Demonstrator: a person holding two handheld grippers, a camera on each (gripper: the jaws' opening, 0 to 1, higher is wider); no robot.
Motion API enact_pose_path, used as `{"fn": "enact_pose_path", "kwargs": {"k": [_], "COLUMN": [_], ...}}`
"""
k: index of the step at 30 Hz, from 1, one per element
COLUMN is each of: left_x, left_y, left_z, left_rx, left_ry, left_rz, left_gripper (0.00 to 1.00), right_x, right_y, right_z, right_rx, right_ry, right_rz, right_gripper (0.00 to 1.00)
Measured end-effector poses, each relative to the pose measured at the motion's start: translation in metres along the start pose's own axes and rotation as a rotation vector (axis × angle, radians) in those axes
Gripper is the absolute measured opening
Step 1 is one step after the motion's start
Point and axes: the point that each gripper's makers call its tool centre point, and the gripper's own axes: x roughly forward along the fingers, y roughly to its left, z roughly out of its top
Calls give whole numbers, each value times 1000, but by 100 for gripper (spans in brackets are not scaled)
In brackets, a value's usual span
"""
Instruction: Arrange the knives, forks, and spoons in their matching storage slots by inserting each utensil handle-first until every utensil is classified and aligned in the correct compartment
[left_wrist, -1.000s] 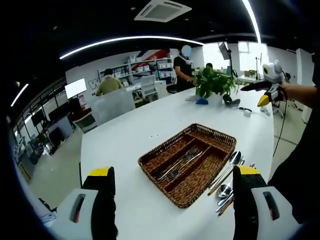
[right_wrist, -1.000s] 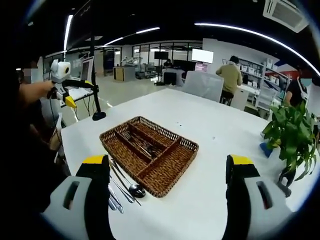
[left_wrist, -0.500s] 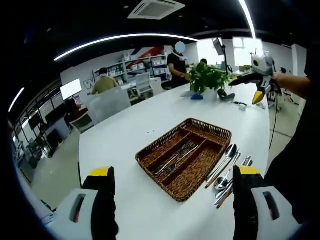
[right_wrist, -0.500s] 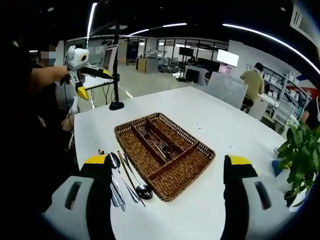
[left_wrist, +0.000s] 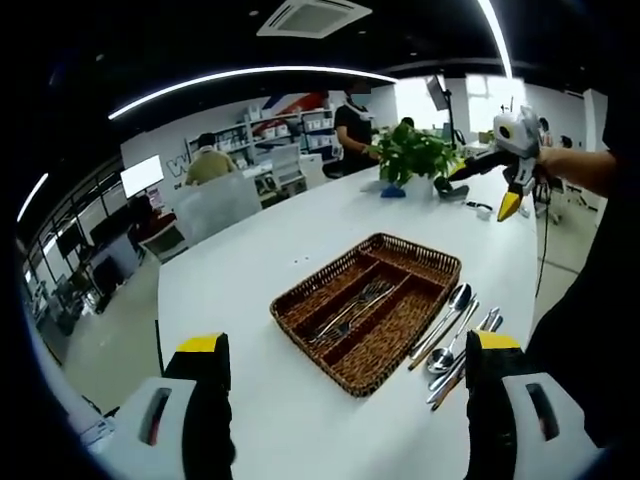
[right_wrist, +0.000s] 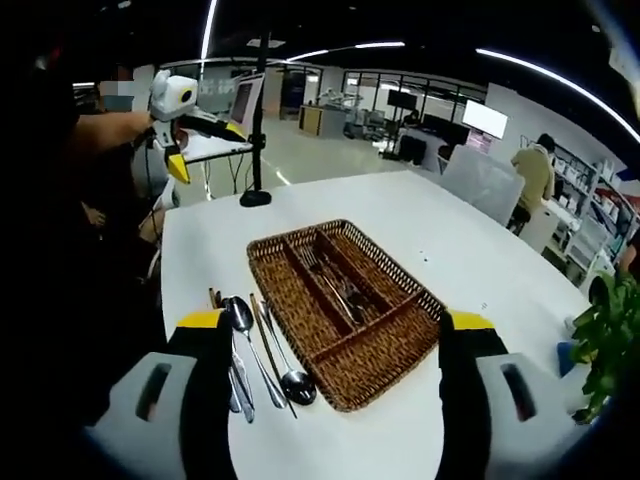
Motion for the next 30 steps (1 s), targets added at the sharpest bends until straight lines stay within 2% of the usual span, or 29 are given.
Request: {"fn": "enact_pose_path", "kwargs": {"k": [14,25,30], "left_x": [-4,-7,-7], "left_y": [1,5,7], "left_z": [-3,-6,-8], "left_rx": [-1,-10,-14], "left_ry": [8,16,16], "left_rz": [4,14,18], "left_gripper": [100,100,100], "right_x": [29,59,67], "right_y": [23,49,58], "right_z": [-14,-36,-43], "right_rx": [-25,-87,-99], "right_ry": [19,74,68], "right_rz": [94,196,232], "right_gripper": [76,72,66]}}
